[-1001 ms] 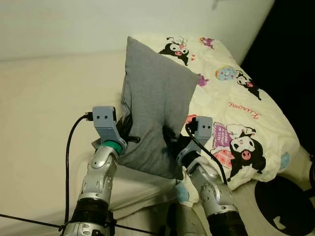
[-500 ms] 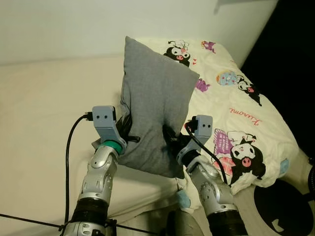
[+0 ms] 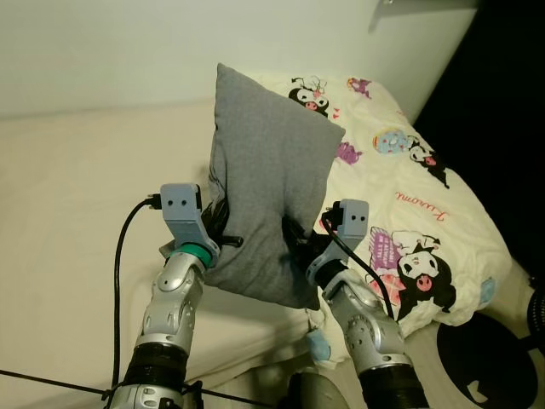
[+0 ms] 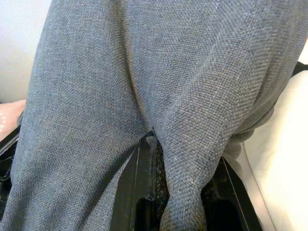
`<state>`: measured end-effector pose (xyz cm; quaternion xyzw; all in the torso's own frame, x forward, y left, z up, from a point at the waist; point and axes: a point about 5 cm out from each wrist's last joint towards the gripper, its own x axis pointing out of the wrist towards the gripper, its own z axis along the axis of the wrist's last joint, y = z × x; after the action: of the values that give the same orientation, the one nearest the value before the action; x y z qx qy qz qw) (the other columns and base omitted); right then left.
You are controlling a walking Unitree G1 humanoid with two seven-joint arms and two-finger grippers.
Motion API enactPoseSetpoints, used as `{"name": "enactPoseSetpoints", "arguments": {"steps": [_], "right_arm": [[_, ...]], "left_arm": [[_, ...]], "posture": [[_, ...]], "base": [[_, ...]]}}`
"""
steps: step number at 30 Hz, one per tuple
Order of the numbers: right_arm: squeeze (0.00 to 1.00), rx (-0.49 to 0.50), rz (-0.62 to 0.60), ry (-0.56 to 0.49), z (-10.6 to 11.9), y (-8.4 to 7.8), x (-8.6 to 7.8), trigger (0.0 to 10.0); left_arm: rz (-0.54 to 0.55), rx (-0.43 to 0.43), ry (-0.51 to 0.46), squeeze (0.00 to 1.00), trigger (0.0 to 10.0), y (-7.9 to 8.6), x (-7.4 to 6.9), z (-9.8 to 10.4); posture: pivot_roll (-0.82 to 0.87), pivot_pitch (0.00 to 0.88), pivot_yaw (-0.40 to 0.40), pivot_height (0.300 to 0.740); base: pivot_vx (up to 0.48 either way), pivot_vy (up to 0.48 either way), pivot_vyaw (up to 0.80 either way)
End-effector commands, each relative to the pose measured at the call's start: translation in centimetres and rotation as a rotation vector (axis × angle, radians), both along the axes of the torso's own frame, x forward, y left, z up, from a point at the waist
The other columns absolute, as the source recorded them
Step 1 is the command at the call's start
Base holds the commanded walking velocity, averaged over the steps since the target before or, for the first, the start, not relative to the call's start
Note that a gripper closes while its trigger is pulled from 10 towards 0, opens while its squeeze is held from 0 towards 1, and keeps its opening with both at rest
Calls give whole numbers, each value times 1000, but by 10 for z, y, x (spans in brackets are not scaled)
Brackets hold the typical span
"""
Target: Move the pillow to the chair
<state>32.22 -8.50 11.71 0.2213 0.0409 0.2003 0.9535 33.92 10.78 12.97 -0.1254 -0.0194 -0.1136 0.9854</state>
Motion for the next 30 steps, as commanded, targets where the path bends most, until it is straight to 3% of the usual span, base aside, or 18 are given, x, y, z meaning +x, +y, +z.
{"name": "enactPoseSetpoints", "arguments": {"steps": [1,17,23,30], "right_arm": [[0,23,68,-39,11,18,-1,10000],[0,11,63,-31,9,18,-2,10000],[0,-50,25,-11,4,15,0,10000],[0,-21,10,-15,3,14,-1,10000]], "left_arm": [[-105,16,-21,0,10000,-24,-3,4],[-102,16,-11,0,10000,-24,-5,1],[-103,16,-8,0,10000,-24,-5,1],[-104,18,-8,0,10000,-24,-6,1]], "posture": [[-48,0,-13,680],[-50,0,-16,740],[-50,0,-17,740],[-47,0,-16,740]], "base": [[0,0,0],[0,0,0],[0,0,0],[0,0,0]]}}
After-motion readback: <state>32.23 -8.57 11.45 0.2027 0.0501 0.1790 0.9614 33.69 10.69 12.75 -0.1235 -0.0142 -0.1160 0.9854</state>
